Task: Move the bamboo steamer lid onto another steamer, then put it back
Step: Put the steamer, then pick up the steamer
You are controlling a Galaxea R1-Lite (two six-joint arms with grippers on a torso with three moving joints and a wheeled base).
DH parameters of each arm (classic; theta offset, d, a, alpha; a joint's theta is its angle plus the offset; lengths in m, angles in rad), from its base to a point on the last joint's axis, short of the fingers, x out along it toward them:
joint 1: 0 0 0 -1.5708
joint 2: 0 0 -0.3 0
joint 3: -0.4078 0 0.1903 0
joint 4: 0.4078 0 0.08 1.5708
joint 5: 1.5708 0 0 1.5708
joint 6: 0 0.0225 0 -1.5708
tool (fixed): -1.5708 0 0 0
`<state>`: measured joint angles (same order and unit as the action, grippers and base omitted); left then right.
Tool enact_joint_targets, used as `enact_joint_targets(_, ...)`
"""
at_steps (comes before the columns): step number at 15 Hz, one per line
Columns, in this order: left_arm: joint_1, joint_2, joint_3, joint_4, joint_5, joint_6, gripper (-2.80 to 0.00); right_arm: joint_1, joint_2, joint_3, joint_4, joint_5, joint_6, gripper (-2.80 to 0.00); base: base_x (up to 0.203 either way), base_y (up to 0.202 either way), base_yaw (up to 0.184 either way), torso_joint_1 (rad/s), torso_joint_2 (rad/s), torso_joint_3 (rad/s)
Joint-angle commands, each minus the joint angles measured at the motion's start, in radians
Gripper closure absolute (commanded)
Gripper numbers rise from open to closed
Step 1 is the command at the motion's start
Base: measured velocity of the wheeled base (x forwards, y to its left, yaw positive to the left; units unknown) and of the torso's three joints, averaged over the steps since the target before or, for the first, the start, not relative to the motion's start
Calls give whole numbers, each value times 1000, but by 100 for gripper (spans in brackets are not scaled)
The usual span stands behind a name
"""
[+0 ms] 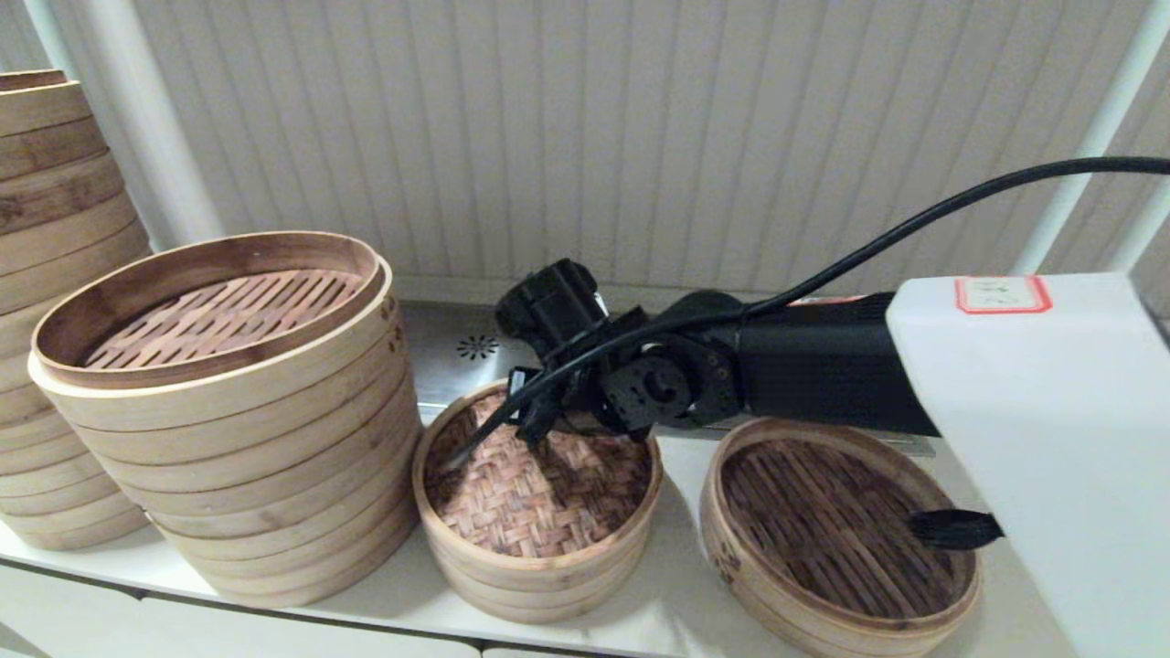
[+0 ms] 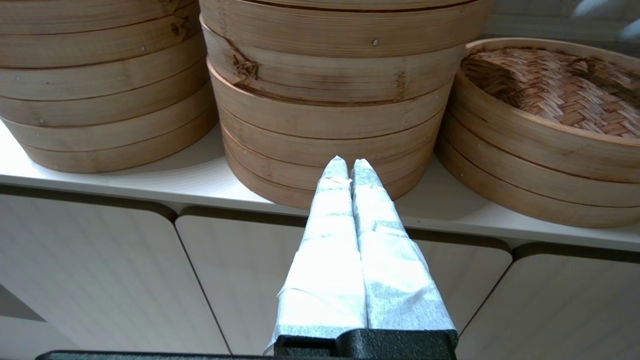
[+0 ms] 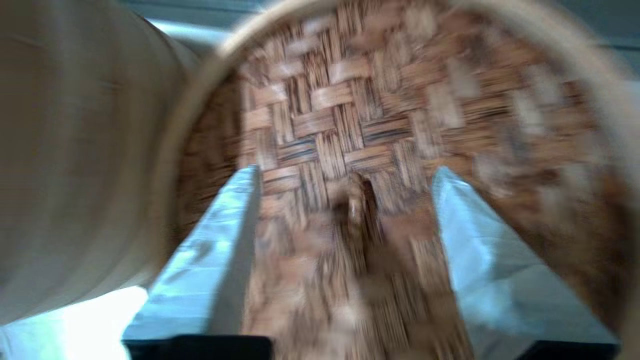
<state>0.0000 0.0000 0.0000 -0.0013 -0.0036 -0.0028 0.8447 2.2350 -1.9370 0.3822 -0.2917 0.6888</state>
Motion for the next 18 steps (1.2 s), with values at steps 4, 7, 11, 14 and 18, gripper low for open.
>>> enact_joint_targets(4, 0, 2, 0, 0, -1, 0, 0, 0, -251, 99, 14, -63, -33, -280, 0, 0, 0, 0, 0, 0)
enact_joint_targets(7, 0, 2, 0, 0, 1, 0, 0, 5, -424, 227, 10, -187, -100, 0, 0, 0, 0, 0, 0, 0)
enact_joint_targets(11, 0, 2, 0, 0, 1, 0, 0, 14, -706, 420, 12, -369, -146, 0, 0, 0, 0, 0, 0, 0)
enact_joint_targets(14, 0, 2, 0, 0, 1, 0, 0, 7, -948, 587, 16, -511, -173, 0, 0, 0, 0, 0, 0, 0)
enact_joint_targets(18, 0, 2, 0, 0, 0, -2, 0, -227, -1217, 817, 16, -677, -217, 0, 0, 0, 0, 0, 0, 0)
